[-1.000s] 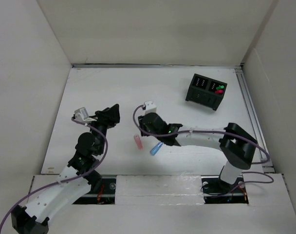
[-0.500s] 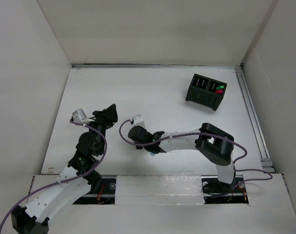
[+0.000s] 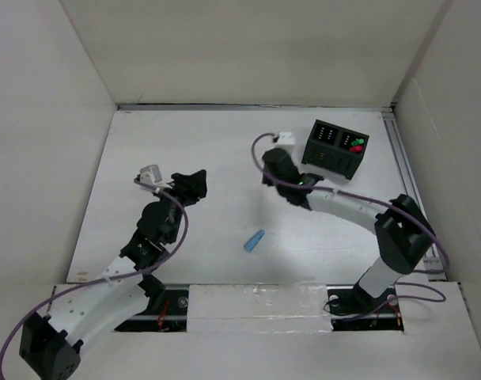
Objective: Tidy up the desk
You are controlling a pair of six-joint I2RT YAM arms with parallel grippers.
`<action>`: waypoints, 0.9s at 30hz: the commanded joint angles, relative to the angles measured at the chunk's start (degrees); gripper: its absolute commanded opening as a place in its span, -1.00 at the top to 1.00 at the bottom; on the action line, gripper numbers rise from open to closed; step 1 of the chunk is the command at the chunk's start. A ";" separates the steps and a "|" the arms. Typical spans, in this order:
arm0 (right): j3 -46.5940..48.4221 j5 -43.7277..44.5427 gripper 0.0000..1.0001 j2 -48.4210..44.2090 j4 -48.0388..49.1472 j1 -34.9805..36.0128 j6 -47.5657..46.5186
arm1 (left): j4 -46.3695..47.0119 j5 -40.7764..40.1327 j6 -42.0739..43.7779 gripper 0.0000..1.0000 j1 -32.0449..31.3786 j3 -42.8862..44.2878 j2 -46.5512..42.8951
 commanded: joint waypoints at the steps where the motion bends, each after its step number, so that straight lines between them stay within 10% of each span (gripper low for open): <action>1: 1.27 -1.16 0.72 -4.56 4.80 -12.61 -2.55 | 1.39 8.49 3.95 -0.19 -0.27 5.61 8.07; 18: 23.15 -0.12 0.62 9.50 -3.35 -33.75 -7.73 | 0.77 12.37 5.72 -0.22 -0.80 7.99 11.60; 27: 20.17 0.94 -0.41 6.26 -3.44 -33.22 -7.91 | 1.12 12.37 5.72 -0.23 -0.80 7.56 11.34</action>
